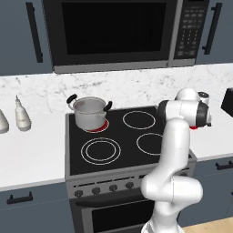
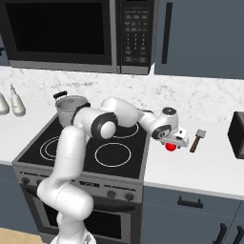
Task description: Put the lime and tomato in the pot. Retrieve the spatula and lightly stir the vegetables in the pot.
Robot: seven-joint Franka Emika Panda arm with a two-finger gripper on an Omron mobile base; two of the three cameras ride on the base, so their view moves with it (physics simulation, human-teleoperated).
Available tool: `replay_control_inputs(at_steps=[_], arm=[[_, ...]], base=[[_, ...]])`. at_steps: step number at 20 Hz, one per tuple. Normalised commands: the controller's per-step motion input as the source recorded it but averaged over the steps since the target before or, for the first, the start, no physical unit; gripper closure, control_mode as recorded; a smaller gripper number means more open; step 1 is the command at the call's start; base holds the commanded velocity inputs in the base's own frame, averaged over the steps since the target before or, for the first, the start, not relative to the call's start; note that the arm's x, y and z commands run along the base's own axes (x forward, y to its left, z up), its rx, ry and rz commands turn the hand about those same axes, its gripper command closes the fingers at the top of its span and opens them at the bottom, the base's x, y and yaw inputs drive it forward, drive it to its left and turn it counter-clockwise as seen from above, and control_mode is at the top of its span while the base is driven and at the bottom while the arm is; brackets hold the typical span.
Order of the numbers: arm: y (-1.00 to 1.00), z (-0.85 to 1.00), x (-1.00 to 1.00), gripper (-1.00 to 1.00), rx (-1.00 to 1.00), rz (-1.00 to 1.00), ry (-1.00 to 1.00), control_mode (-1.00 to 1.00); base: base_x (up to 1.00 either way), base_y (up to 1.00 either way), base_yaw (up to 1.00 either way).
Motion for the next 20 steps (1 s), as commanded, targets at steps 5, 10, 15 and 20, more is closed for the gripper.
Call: replay_control_inputs(at_steps=[5, 10, 15, 20], arm=[[0.0, -0.11, -0.19, -1.0, 0.0, 0.0, 0.0, -1.0], [0.0, -0.04, -0.28, -1.0, 0.0, 0.0, 0.0, -1.0], [0.02, -0.11, -0.08, 1.0, 0.0, 0.0, 0.0, -1.0], [0.02, -0.04, 0.0, 1.0, 0.0, 0.0, 0.0, -1.0]], base=[[0.0, 0.0, 0.0], [0.0, 0.0, 0.0], [0.0, 0.0, 0.0], [0.0, 0.0, 0.0]])
